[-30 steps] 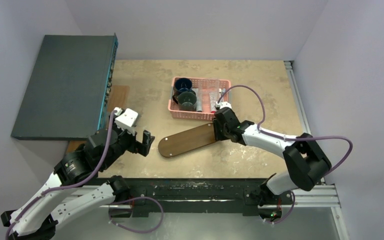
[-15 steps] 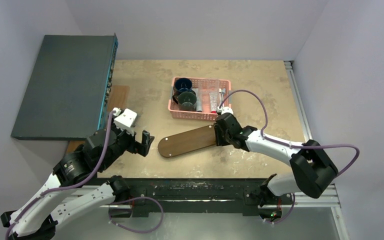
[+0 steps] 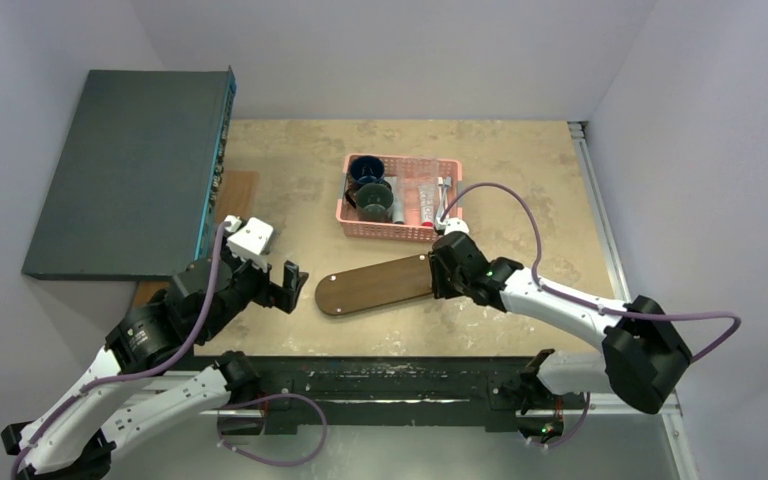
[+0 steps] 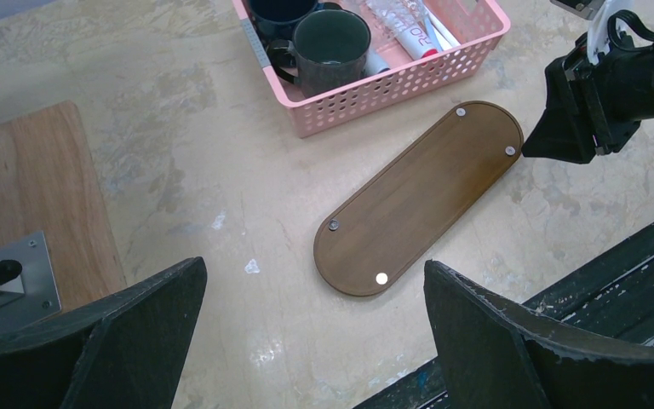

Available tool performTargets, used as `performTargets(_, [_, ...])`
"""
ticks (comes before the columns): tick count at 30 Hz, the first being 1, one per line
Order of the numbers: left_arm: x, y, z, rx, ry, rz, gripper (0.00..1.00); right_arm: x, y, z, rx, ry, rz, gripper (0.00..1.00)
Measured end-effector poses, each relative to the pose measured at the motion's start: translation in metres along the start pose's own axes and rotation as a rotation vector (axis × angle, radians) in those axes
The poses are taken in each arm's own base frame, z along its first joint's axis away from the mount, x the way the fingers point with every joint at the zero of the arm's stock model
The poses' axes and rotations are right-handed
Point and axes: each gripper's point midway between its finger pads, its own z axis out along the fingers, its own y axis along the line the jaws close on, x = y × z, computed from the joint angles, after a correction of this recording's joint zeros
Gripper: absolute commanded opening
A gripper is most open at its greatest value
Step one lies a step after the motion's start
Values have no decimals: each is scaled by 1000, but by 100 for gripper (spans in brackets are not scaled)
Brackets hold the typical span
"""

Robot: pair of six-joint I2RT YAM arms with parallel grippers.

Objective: Prepare toiletry sets of a toothbrush and toothpaste on the tray

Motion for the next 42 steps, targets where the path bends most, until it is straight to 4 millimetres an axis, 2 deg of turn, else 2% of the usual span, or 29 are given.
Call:
performTargets(5, [0, 0, 0, 0, 0, 0, 99, -4, 4, -1, -9, -8, 14, 38])
performTargets(15, [0, 0, 0, 0, 0, 1, 99, -12, 14, 18, -15, -12, 28, 38])
performTargets(42, [0, 0, 0, -1, 1, 1, 99, 2, 19, 20, 11, -5, -40, 36])
